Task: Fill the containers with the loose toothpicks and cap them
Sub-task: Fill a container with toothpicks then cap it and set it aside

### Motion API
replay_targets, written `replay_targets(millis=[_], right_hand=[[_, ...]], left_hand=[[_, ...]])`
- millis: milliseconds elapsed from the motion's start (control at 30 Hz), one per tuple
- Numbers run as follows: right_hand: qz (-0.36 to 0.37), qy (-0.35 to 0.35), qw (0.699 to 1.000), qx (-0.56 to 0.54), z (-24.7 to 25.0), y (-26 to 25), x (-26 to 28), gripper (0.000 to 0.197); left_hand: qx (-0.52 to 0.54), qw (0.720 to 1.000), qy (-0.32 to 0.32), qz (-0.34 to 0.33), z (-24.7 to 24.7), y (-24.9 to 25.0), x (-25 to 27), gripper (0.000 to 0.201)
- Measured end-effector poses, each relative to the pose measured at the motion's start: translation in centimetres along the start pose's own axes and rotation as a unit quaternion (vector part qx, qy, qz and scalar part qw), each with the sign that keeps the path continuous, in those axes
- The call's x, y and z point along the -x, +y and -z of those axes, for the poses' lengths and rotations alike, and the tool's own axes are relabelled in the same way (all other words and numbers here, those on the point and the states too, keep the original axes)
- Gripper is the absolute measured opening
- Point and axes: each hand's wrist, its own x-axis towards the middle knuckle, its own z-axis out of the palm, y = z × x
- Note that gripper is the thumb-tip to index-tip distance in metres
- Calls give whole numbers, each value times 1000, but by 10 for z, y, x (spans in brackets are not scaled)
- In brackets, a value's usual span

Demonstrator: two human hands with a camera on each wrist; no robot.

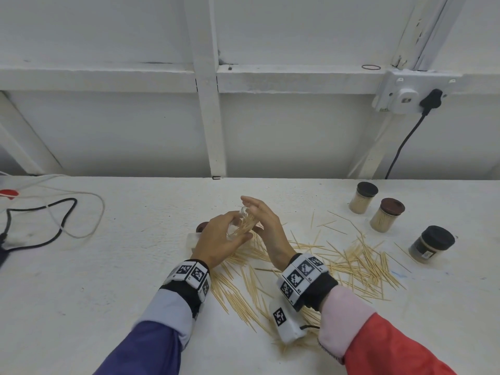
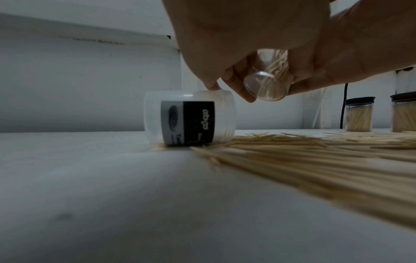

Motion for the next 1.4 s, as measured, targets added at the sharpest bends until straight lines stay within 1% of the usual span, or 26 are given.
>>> replay_targets(millis=[167,300,600,700,800,867,900,967,1000,1100,1167,1300,1400], right_hand=[[12,37,999,5,1,-5,-2,30],[15,46,999,16,5,-6,-6,30],[10,85,996,-28,17,-13,-9,35],[7,95,994,-46,17,-17,-7,31],[15,78,996,-30,16,-18,-5,37],[14,55,998,12,15,-15,-6,32],[11,36,999,36,15,-14,-7,32],[3,-7,998,67,15,-13,-8,39],[-4,-16,997,75,15,-13,-9,44],[-44,-3,996,76,16,-12,-14,49],[-70,-8,994,85,18,-9,-17,49],[-104,-52,984,136,19,-7,-16,43],[-108,-43,988,104,20,-10,-15,37]], left_hand=[[-1,1000,-4,0,-1,-1,1,43],[-2,1000,-2,-7,0,0,1,42],[-6,1000,4,-7,0,-2,0,45],[-8,1000,8,-8,0,-3,0,44],[-13,1000,13,-10,0,-3,0,46],[-16,1000,14,-11,0,-3,0,47],[-17,1000,16,-13,0,-2,0,48],[-19,999,21,-18,0,-1,1,51],[-18,999,23,-21,0,-1,1,52],[-18,999,25,-23,0,0,2,54],[-16,999,24,-15,0,-1,1,54],[-17,999,22,-15,-1,-3,0,53],[-24,999,21,-15,-1,-3,-1,51]])
